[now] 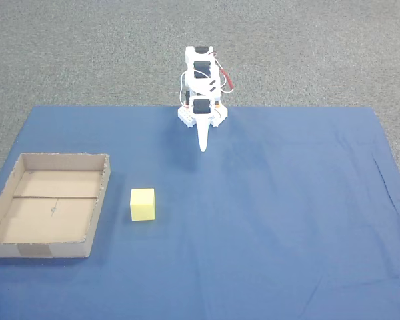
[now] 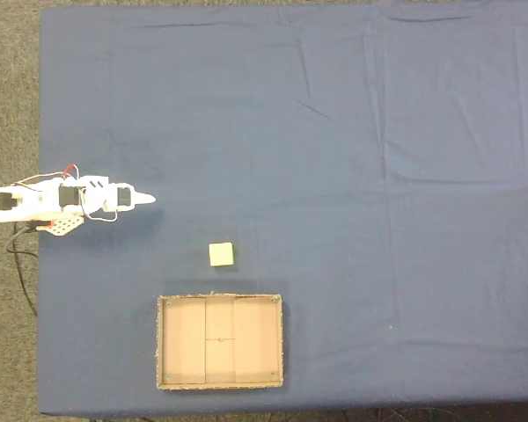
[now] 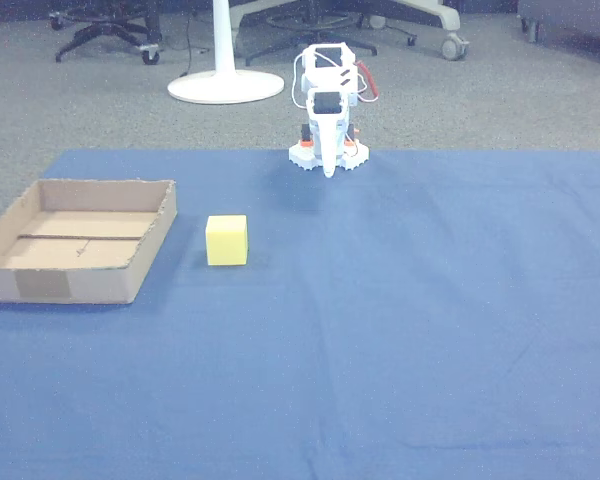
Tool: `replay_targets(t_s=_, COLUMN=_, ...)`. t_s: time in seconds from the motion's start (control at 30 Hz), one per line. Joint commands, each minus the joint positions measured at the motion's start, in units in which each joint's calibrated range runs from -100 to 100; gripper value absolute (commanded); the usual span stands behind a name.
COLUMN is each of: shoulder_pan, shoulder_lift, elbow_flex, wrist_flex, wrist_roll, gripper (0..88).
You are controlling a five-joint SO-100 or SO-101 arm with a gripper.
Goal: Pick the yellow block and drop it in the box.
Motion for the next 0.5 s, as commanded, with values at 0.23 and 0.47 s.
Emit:
replay_targets(t_s=0.23, shoulder_pan=0.46, shoulder_lift=-0.28, elbow_flex=0.89, wrist_flex=0.17, wrist_roll=2.44, gripper=0.2)
replay_targets(t_s=0.47, shoulder_pan=1.8, shoulder_lift=13.23, elbow_flex=-3.46, wrist_flex=-9.84, wrist_roll=0.44, gripper=6.3)
